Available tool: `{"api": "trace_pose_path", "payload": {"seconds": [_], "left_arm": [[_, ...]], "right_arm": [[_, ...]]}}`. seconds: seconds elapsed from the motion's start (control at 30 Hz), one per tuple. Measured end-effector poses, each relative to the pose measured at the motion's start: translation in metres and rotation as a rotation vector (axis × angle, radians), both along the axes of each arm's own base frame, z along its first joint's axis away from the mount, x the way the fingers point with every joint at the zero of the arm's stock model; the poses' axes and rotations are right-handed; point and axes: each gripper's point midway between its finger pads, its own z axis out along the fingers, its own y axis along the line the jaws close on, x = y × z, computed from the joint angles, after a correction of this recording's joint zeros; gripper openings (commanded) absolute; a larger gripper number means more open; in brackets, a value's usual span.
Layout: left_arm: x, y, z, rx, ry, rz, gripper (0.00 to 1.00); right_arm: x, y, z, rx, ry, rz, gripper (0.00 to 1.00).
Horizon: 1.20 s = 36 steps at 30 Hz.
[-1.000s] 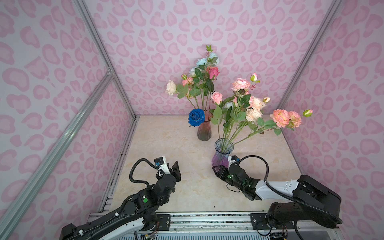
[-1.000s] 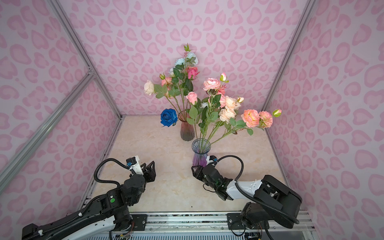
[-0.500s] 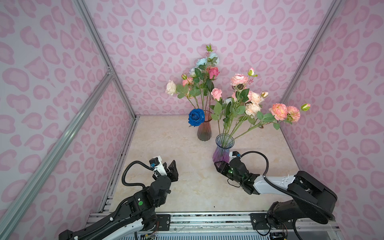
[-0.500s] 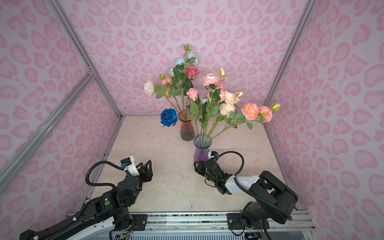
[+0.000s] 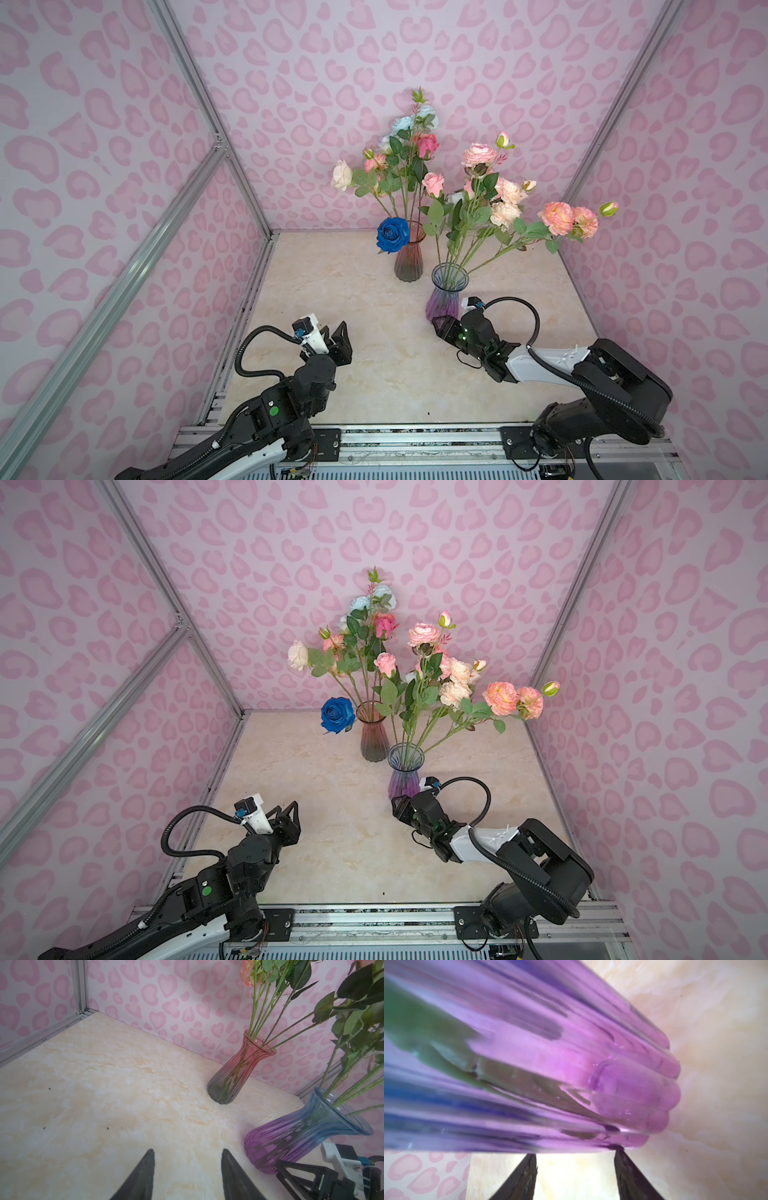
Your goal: Arrange the flowers into the vase
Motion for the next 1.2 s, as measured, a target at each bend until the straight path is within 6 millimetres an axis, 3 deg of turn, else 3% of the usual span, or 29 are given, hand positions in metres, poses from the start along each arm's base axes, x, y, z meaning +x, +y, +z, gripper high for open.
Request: {"api": "trace_pose_path", "payload": {"seconds": [0.17,0.5,0.77,0.9,1.07,1.13,1.17,1.2], "left_arm": [[-0.001,0.003,-0.002,0.015,0.006,0.009,0.53],[-0.003,0.013,0.000,0.075,0.006,0.030,0.66],[-0.005,0.013,0.016,0.057,-0.013,0.015,0.69],[-0.007,0.005,0.021,0.065,-0.015,-0.046,0.74],[-0.008,-0.003,0.020,0.106,0.022,-0.095,0.78],[-0.008,-0.006,0.021,0.115,0.033,-0.105,0.82],[-0.008,-0.006,0.022,0.121,0.037,-0.109,0.99],[-0.008,-0.008,0.024,0.129,0.039,-0.115,0.98]], "right_arm": [[-0.001,-0.004,0.001,-0.009,-0.003,-0.006,0.60],[-0.009,-0.006,0.001,-0.014,0.011,-0.018,0.61],[-0.028,-0.015,0.003,-0.047,0.028,-0.022,0.60],[-0.038,-0.026,0.012,-0.089,0.022,-0.038,0.60],[-0.053,-0.052,0.012,-0.157,0.037,-0.076,0.60],[-0.058,-0.062,0.019,-0.179,0.024,-0.089,0.61],[-0.059,-0.065,0.025,-0.183,0.006,-0.088,0.61],[-0.060,-0.069,0.032,-0.182,-0.015,-0.091,0.62]]}}
